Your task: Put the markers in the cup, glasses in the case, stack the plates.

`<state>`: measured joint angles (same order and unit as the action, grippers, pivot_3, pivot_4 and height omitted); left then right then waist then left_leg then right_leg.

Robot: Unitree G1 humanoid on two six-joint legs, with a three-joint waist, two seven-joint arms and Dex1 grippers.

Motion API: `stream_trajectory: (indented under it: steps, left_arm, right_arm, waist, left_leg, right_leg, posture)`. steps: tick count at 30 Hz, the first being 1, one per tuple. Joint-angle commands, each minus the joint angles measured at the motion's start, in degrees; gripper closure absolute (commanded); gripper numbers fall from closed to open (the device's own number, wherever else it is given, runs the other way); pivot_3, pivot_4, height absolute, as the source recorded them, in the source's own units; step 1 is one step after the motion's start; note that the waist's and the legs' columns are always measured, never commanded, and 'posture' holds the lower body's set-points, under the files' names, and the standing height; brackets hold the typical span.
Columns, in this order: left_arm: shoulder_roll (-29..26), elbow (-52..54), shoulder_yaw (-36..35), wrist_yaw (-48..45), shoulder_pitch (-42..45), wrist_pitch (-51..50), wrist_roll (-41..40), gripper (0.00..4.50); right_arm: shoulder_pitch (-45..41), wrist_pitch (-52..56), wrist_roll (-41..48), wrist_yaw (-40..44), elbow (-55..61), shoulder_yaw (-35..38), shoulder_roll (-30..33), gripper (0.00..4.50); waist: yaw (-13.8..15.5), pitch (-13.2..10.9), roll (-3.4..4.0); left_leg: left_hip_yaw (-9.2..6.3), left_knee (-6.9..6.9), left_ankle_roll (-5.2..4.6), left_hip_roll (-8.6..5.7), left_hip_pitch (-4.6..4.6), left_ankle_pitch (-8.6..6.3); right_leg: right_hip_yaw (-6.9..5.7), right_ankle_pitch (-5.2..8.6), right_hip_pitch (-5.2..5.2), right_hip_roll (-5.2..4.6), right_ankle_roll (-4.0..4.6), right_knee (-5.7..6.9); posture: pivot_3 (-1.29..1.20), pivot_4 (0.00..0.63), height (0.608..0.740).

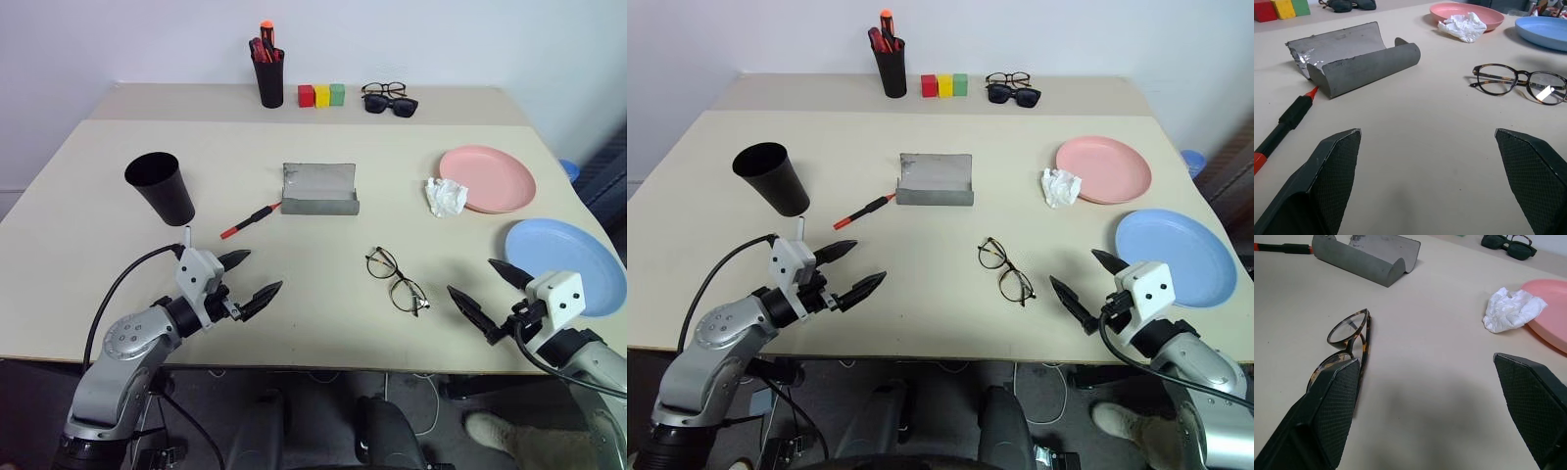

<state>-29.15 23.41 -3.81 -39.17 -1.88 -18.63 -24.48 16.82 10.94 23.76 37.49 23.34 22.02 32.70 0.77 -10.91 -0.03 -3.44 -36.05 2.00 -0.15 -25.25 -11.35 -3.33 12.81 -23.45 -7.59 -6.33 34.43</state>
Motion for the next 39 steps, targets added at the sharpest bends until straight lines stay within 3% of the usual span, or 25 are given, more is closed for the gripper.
stream_trajectory:
  steps: [1,32,36,39]
  left_arm:
    - [0.2,2.2,-1.3,0.5,0.1,0.1,-1.3,0.0]
    - [1.6,4.5,-1.0,5.0,-0.9,-0.9,-0.9,0.0]
    - [4.9,3.8,-2.5,11.7,2.7,-5.6,-2.1,0.0]
    - [8.4,2.4,-3.9,23.0,9.5,-14.1,0.5,0.0]
  right_arm:
    - [-0.2,-0.8,0.1,-0.1,0.5,0.5,-0.2,0.06]
    - [-3.9,-0.9,-0.5,0.4,-1.7,-1.1,0.7,0.06]
    - [-8.0,-1.6,-0.7,2.2,-3.5,-2.8,1.4,0.06]
    - [-14.5,-2.0,-0.1,4.7,-5.8,-5.6,1.8,0.06]
  waist:
    - [0.0,0.0,0.0]
    - [0.0,0.0,0.0]
    - [0.0,0.0,-0.01]
    - [0.0,0.0,-0.09]
  left_leg:
    - [0.0,0.0,0.0,0.0,0.0,0.0]
    - [0.0,-0.03,-0.02,0.0,0.02,0.01]
    - [0.0,-0.06,-0.03,0.0,0.02,0.02]
    - [-0.02,-0.18,-0.04,-0.01,0.06,0.03]
  right_leg:
    - [0.0,0.0,0.0,0.0,0.0,0.0]
    - [0.0,-0.01,0.0,0.01,0.0,0.07]
    - [0.0,-0.01,0.0,0.01,-0.01,0.11]
    - [0.01,-0.08,0.04,0.02,-0.13,0.23]
  posture:
    - [0.0,0.15,0.74]
    - [0.0,0.15,0.74]
    - [0.0,0.15,0.74]
    - [0.0,0.15,0.74]
